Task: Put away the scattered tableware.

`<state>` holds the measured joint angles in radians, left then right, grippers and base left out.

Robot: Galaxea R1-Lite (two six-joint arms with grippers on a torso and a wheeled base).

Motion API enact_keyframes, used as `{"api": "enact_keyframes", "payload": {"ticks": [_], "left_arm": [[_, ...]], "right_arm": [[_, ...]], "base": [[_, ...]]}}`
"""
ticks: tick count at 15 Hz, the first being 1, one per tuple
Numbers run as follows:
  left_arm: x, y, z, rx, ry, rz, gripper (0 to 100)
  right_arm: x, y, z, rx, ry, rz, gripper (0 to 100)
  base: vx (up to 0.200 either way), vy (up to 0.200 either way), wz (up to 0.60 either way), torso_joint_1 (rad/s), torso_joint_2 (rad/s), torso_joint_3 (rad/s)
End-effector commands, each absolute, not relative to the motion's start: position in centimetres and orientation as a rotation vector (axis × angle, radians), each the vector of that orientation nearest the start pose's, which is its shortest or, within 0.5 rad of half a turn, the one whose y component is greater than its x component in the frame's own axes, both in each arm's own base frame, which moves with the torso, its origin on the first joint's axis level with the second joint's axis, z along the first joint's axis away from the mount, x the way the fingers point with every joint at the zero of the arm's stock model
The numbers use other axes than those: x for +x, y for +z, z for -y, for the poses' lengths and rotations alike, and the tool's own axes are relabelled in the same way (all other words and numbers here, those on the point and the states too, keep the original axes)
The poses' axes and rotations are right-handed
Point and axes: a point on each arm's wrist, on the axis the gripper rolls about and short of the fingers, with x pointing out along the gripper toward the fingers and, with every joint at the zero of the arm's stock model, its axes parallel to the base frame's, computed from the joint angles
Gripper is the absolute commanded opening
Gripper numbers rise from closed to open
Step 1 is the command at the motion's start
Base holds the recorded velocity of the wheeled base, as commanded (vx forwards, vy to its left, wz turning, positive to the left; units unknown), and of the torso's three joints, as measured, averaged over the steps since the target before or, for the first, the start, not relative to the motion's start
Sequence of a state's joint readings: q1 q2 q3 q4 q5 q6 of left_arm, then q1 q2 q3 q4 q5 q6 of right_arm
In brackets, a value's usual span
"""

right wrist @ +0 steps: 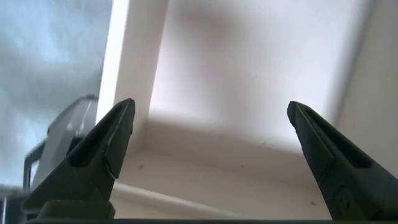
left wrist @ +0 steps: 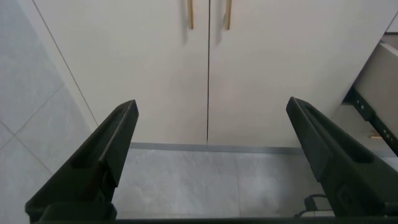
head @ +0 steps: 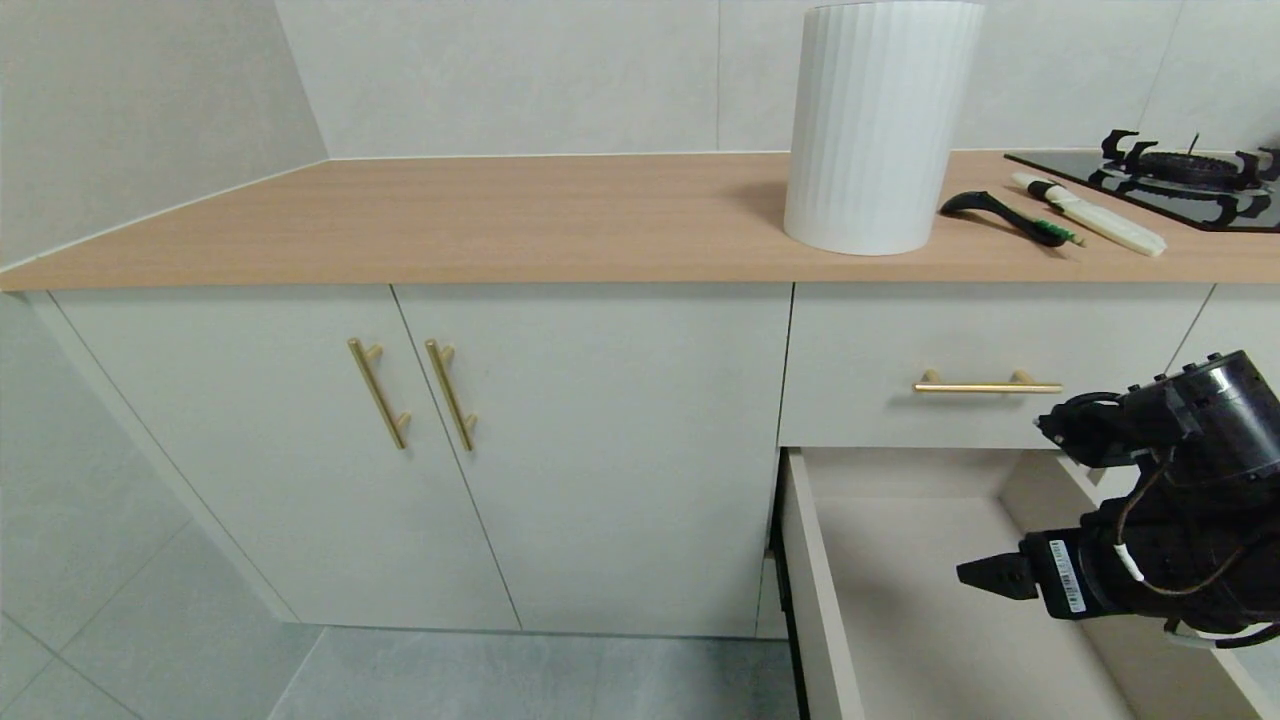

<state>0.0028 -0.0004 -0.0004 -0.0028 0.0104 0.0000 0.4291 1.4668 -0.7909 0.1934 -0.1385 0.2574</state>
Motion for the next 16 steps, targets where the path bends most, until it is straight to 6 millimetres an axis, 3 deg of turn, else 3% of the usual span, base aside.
{"api": "enact_keyframes", "payload": {"ticks": [1,7,10,16], "left_arm": [[-2.28,7.58,-0.02,0.000,0.014,0.003,100],[-2.28,7.58,-0.02,0.000,0.014,0.003,100],[-2.28,7.58,-0.02,0.000,0.014,0.003,100],[-2.28,7.58,-0.02,0.000,0.014,0.003,100]], "right_arm": [[20.21,17.05,-8.69,0.001,0.157,-0.853,100],[20.34,17.33,-8.68,0.005,0.150,-0.821,100],[20.35,17.26,-8.69,0.004,0.149,-0.824,100],[20.30,17.33,-8.67,0.004,0.150,-0.821,100]], "base": [[0.000,0.000,0.00,0.000,0.00,0.000],[0.000,0.000,0.00,0.008,-0.02,-0.011],[0.000,0.000,0.00,0.110,-0.25,-0.225],[0.000,0.000,0.00,0.145,-0.50,-0.272]]}}
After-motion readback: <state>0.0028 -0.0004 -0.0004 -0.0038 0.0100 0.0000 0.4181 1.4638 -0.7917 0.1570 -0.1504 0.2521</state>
